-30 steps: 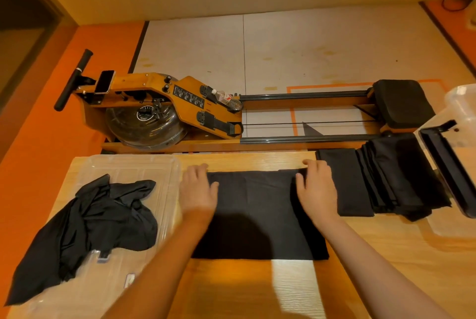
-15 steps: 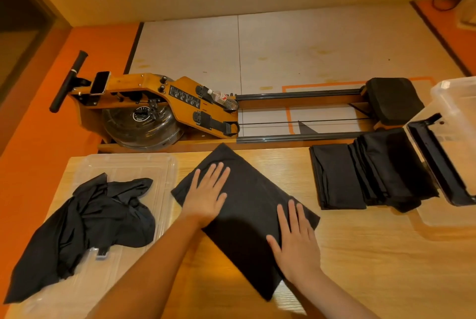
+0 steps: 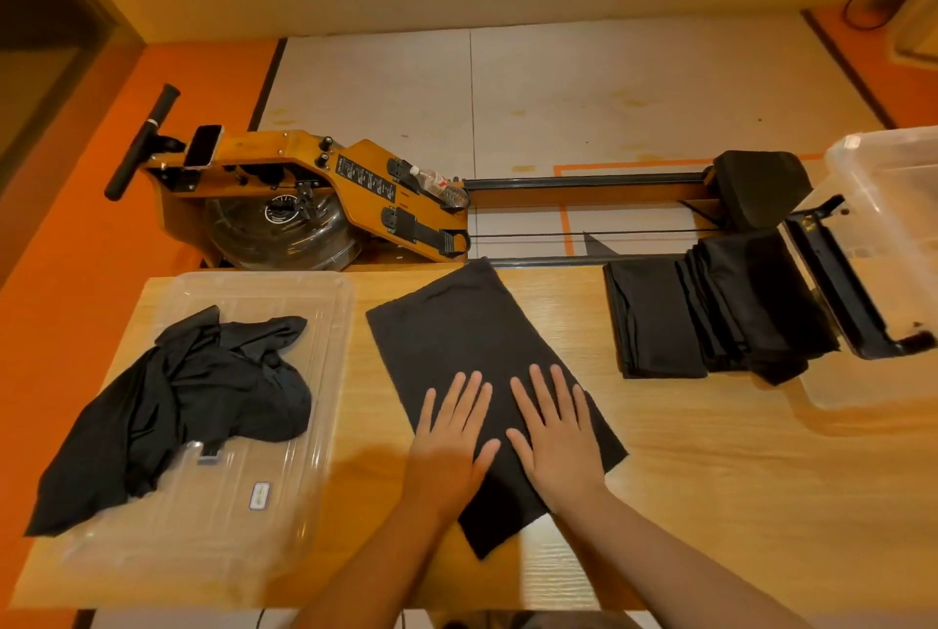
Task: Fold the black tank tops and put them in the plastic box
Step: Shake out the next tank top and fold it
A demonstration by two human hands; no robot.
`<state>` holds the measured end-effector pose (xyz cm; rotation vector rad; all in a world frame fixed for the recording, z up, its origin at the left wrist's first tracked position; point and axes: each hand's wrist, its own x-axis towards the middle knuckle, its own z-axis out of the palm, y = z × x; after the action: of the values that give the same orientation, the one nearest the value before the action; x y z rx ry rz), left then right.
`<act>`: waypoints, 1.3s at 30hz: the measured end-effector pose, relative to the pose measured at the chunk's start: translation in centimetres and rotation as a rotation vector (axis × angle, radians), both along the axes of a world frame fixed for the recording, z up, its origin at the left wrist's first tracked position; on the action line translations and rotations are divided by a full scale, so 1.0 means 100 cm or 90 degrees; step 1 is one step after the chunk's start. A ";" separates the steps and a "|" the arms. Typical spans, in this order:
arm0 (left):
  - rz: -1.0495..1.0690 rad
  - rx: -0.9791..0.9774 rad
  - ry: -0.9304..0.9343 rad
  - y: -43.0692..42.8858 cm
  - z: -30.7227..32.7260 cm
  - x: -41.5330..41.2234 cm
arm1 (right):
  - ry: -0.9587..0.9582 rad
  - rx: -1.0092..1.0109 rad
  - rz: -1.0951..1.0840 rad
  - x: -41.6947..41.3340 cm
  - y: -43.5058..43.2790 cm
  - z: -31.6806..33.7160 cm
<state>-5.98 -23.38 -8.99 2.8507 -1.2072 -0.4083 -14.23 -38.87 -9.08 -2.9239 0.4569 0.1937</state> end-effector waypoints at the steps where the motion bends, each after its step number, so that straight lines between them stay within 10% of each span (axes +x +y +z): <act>1: -0.048 0.010 -0.004 0.005 0.000 0.004 | 0.006 0.008 -0.029 -0.009 0.011 -0.001; 39: -0.049 -0.016 0.032 0.109 0.034 -0.139 | -0.044 -0.025 0.015 -0.174 0.055 -0.007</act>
<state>-19.84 -12.46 -5.57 2.7624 -1.3056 -0.4616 -31.66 -33.40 -9.76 -2.9644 0.4214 0.0877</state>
